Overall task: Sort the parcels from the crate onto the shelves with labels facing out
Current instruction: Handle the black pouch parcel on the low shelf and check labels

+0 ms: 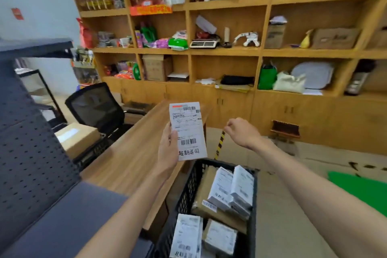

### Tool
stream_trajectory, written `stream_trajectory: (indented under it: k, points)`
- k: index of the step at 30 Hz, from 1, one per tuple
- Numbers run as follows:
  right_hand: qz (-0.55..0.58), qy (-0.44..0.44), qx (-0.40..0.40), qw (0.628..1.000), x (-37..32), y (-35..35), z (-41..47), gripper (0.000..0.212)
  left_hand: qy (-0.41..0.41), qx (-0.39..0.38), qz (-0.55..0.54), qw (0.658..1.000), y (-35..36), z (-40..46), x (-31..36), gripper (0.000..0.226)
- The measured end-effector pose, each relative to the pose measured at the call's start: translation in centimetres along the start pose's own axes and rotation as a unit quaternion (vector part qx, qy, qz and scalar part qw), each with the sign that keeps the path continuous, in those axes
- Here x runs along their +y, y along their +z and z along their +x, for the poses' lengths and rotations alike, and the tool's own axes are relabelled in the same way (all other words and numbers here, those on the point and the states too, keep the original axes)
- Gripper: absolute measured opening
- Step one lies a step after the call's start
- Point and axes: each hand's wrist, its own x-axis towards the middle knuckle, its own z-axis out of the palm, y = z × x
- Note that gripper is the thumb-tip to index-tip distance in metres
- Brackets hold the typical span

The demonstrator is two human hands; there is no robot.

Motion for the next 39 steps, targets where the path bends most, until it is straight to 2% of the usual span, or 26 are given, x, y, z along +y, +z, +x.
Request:
stream_trajectory:
  k: [6, 13, 16, 19, 22, 25, 29, 39]
  points:
    - [-0.023, 0.113, 0.045, 0.992, 9.5, -1.6, -3.2, 0.031, -0.014, -0.125, -0.002, 0.992, 9.8, 1.2, -1.2, 0.034]
    - [0.019, 0.17, 0.067, 0.983, 15.4, -0.7, -4.1, 0.035, -0.017, -0.213, 0.019, 0.977, 18.3, 2.2, -1.6, 0.032]
    - [0.088, 0.184, 0.063, 0.977, 16.3, -0.1, -4.1, 0.04, -0.03, -0.23, 0.027, 0.972, 20.5, 2.6, -2.8, 0.033]
    - [0.224, 0.202, 0.066, 0.951, 16.6, 1.4, -3.5, 0.046, -0.041, -0.248, 0.027, 0.968, 22.0, 3.0, -4.1, 0.032]
    - [0.325, 0.209, 0.071, 0.92, 16.4, 3.9, -3.0, 0.035, -0.066, -0.246, 0.02, 0.967, 22.5, 2.7, -5.6, 0.031]
    - [0.357, 0.223, 0.087, 0.903, 15.8, 6.7, -3.1, 0.023, -0.098, -0.229, 0.024, 0.968, 22.0, 2.4, -7.7, 0.029]
    - [0.401, 0.251, 0.078, 0.877, 15.3, 11.3, -3.7, 0.024, -0.154, -0.223, 0.021, 0.962, 19.8, 1.3, -10.6, 0.029]
    - [0.435, 0.316, 0.054, 0.842, 11.3, 21.3, -8.8, 0.026, -0.234, -0.207, 0.081, 0.946, 13.2, -3.5, -18.5, 0.032]
